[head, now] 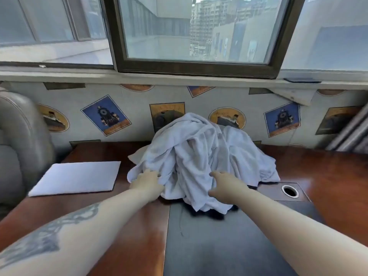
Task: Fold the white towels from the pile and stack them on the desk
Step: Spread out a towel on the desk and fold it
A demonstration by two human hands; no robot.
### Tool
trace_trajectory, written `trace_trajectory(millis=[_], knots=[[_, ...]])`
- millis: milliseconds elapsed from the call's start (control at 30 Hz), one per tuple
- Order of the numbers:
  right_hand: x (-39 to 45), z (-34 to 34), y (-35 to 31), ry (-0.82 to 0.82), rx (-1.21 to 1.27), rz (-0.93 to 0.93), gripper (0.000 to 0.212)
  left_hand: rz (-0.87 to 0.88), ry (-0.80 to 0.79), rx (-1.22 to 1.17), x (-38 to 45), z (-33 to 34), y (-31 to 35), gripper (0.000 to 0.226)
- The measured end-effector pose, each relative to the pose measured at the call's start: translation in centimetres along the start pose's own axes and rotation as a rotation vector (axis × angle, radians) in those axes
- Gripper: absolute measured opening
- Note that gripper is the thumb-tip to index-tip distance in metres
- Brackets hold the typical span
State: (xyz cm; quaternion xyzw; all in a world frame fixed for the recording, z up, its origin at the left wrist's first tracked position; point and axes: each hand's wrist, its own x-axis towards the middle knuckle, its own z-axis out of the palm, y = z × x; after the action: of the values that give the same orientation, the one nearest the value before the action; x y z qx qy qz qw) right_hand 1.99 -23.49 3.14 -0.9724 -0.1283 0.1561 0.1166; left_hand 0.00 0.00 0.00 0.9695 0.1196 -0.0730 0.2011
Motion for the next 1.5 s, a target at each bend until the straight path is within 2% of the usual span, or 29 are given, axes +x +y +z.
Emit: trace_trajectory(millis=[233, 300, 367, 467, 567, 667, 767, 800, 867, 900, 967, 1033, 1133, 1233, 1300, 1400, 1500], knots=[[5.2, 4.5, -3.1, 0.053, 0.162, 0.037, 0.064, 0.018, 0.124, 0.012, 8.7, 2.0, -0.9, 0.068], [5.8, 5.7, -3.4, 0.058, 0.173, 0.018, 0.062, 0.006, 0.180, 0.050, 11.1, 2.1, -1.1, 0.070], [6.3, 6.7, -3.6, 0.055, 0.190, 0.012, 0.059, -0.052, 0.202, 0.011, 13.4, 2.0, -1.2, 0.068], [6.8, 7.8, -3.9, 0.015, 0.226, 0.027, 0.053, -0.247, 0.194, -0.199, 15.6, 2.2, -1.4, 0.063], [7.2, 8.4, -4.1, -0.003, 0.246, 0.013, 0.053, -0.360, 0.207, -0.279, 16.5, 2.7, -2.6, 0.039], [7.8, 8.3, -3.9, 0.000, 0.280, 0.031, 0.053, -0.331, 0.274, -0.160, 16.7, 2.9, -3.5, 0.023], [8.1, 8.1, -3.7, 0.017, 0.366, 0.082, 0.054, -0.303, 0.340, -0.176, 16.6, 2.9, -3.6, 0.016], [8.0, 8.1, -3.7, 0.015, 0.390, 0.095, 0.054, -0.287, 0.305, -0.213, 16.4, 2.8, -3.6, 0.025], [7.8, 8.3, -3.4, 0.017, 0.410, 0.104, 0.053, -0.282, 0.151, -0.342, 16.5, 2.8, -3.8, 0.056], [7.7, 8.4, -3.2, 0.024, 0.411, 0.105, 0.052, -0.300, 0.104, -0.401, 16.4, 2.9, -4.0, 0.059], [7.4, 8.5, -3.0, 0.040, 0.425, 0.115, 0.051, -0.299, 0.128, -0.380, 16.0, 3.1, -4.1, 0.038], [7.2, 8.6, -2.6, 0.071, 0.465, 0.132, 0.049, -0.220, 0.252, -0.370, 14.6, 3.6, -3.4, 0.020], [6.5, 8.4, -2.5, 0.153, 0.596, 0.134, 0.042, -0.051, 0.320, -0.546, 11.0, 4.7, -0.9, 0.021], [5.4, 7.1, -2.7, 0.232, 0.939, 0.143, 0.035, 0.123, 0.260, -0.727, 5.4, 5.8, 1.4, 0.024], [4.4, 6.0, -2.4, 0.198, 1.207, 0.182, 0.044, 0.298, 0.160, -0.739, 1.3, 6.2, 2.9, 0.021], [2.5, 5.1, -1.2, 0.075, 1.389, 0.193, 0.059, 0.524, -0.155, -0.734, -3.8, 6.6, 4.3, 0.023], [0.1, 5.2, -0.2, 0.056, 1.424, 0.189, 0.054, 0.517, -0.510, -0.693, -7.1, 7.3, 4.2, 0.026]])
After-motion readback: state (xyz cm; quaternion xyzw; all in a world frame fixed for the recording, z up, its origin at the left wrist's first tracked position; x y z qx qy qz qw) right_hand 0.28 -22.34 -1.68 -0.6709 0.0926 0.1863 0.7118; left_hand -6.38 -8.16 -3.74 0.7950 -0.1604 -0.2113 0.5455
